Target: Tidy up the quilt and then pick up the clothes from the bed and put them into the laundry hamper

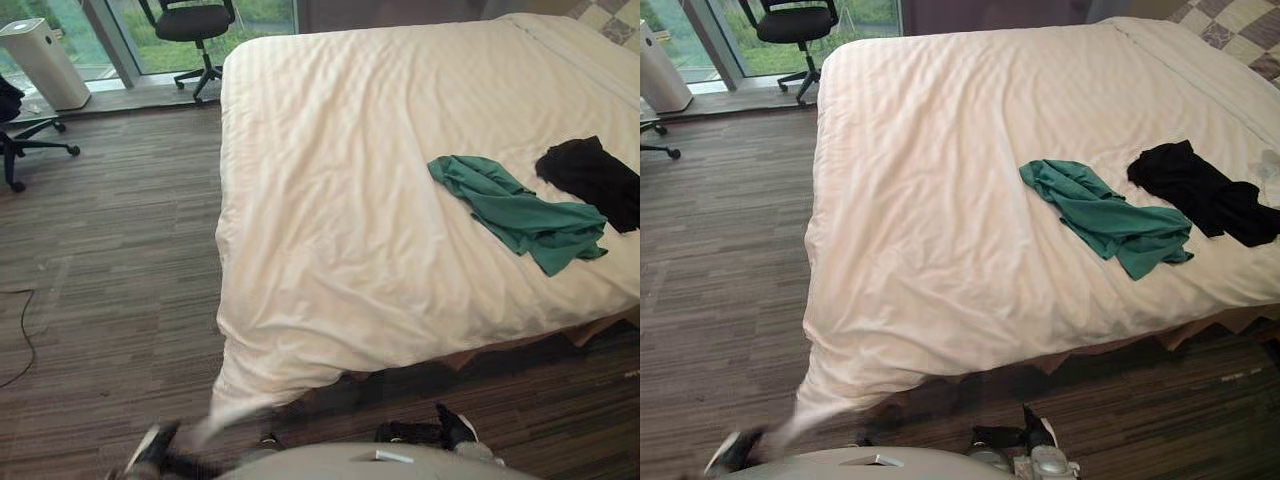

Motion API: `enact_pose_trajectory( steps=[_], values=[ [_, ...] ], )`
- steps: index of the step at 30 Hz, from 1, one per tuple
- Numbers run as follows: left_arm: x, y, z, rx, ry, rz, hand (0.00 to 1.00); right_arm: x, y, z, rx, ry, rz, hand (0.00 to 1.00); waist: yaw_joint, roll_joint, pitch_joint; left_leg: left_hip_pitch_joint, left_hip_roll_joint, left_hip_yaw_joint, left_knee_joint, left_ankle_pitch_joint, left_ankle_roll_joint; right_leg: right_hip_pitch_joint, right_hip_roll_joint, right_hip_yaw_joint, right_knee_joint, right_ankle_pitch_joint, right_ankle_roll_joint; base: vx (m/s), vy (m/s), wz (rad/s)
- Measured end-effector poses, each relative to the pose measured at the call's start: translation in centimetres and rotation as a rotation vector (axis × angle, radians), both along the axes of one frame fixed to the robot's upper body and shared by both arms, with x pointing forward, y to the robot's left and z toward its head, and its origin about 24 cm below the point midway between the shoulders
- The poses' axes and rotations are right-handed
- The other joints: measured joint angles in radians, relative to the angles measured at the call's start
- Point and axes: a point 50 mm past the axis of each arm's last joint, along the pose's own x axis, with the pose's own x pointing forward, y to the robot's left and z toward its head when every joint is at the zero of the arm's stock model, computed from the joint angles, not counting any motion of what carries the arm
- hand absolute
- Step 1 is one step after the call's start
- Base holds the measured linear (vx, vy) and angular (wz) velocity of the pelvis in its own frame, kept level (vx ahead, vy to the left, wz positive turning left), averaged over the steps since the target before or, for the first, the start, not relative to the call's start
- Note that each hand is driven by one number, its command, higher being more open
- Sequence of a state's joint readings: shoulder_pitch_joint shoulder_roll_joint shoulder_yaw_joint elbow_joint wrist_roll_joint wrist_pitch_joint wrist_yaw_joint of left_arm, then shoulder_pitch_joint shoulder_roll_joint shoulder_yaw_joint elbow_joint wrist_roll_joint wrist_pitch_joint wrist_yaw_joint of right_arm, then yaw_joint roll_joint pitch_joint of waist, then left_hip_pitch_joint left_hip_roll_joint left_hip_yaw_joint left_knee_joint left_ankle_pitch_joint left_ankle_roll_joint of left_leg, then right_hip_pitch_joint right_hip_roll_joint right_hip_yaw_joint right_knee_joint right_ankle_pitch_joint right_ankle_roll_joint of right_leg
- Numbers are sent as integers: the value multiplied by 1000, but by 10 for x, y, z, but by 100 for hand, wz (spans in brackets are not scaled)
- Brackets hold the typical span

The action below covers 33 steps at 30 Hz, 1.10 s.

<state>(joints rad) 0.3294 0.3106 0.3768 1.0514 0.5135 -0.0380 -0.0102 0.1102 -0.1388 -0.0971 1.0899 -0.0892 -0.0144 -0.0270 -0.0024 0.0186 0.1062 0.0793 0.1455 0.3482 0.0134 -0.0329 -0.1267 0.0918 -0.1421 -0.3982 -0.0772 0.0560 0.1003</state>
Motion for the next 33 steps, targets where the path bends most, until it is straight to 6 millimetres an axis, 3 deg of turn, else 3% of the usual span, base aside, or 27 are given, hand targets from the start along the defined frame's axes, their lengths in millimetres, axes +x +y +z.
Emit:
enact_pose_trajectory(
  steps=[1, 3, 6, 10, 12, 15, 20, 23, 24, 26, 29, 30, 31, 32, 33],
  values=[
    [-22, 7, 4, 39, 45, 69, 100, -2, -1, 0, 3, 1, -25, 100, 5, 0, 0, -2, -2, -11, -1, 0, 0, 4, -1, -10, 0, -1, 2, 34, 4, 26],
    [-42, 17, 12, 95, 73, 146, 100, -7, -4, -1, -2, 15, -42, 100, 12, 3, -2, -2, -7, -36, -1, 1, 0, 21, -4, -27, 0, -6, 5, 21, 12, 39],
    [-39, 22, 14, 140, 21, 217, 100, -5, -9, 1, -4, -2, -83, 100, 30, 14, -13, -1, -17, -53, -12, 8, 5, 30, -13, -43, 2, -8, 6, 1, 22, 22],
    [-8, 16, 11, 143, -150, 312, 100, -7, -9, 0, 6, -16, -154, 100, 24, 11, -22, 4, -23, -57, -37, 25, 7, 25, -15, -46, 6, -8, 6, -8, 18, 2],
    [26, -3, 5, 90, -295, 340, 100, -14, -9, -2, 20, -6, -234, 100, 20, 1, -27, 8, -25, -57, -38, 27, 9, 28, -17, -46, 7, -8, 6, 0, 0, 0],
    [55, -41, -7, -32, -391, 372, 100, -21, -15, -1, 31, -21, -395, 100, -2, -7, -33, 31, -33, -46, -60, 33, 12, 33, -21, -38, 8, -7, 8, -11, 36, -9],
    [86, -89, -16, -165, -445, 382, 100, -33, -29, 1, 0, -50, -684, 100, -29, -14, -32, 53, -33, -13, -71, 31, 10, 30, -20, -10, 7, -5, 10, 1, 21, -16],
    [96, -106, -16, -201, -460, 361, 100, -38, -37, 3, -31, -61, -816, 100, -32, -7, -29, 68, -29, 10, -71, 21, 6, 30, -17, 10, 6, -5, 10, 8, 10, -27],
    [98, -110, -17, -210, -462, 360, 100, -37, -42, 5, -49, -81, -856, 0, -33, -6, -29, 70, -29, 17, -70, 18, 5, 29, -16, 19, 4, -5, 10, 15, 9, -18],
    [98, -111, -17, -208, -454, 350, 100, -34, -53, 10, -76, -128, -949, 0, -38, -5, -24, 71, -29, 30, -69, 13, 4, 22, -16, 31, 4, -5, 10, 14, 10, -19],
    [90, -106, -18, -186, -430, 345, 100, -14, -95, 32, -132, -273, -1102, 0, -63, -3, -20, 72, -30, 55, -62, 1, 7, 10, -16, 57, 9, -3, 12, 11, 17, -25],
    [89, -103, -17, -175, -425, 333, 100, 0, -133, 57, -196, -397, -1138, 0, -64, 2, -21, 70, -29, 68, -43, -18, 4, 2, -19, 74, 9, -3, 11, 12, 29, -28],
    [87, -103, -18, -173, -420, 335, 100, 11, -154, 79, -248, -500, -1093, 0, -66, 4, -22, 67, -29, 76, -33, -28, 3, -3, -21, 81, 9, -3, 11, 14, 33, -29],
    [85, -103, -18, -172, -414, 339, 100, 19, -164, 94, -288, -573, -1054, 0, -72, 5, -21, 67, -29, 80, -30, -32, 2, -5, -21, 86, 9, -3, 11, 26, 23, -22],
    [77, -101, -19, -166, -397, 349, 100, 38, -174, 126, -343, -739, -987, 0, -91, 5, -21, 67, -29, 82, -27, -37, 3, -8, -21, 89, 8, -3, 12, 28, 10, -18]
  ],
)
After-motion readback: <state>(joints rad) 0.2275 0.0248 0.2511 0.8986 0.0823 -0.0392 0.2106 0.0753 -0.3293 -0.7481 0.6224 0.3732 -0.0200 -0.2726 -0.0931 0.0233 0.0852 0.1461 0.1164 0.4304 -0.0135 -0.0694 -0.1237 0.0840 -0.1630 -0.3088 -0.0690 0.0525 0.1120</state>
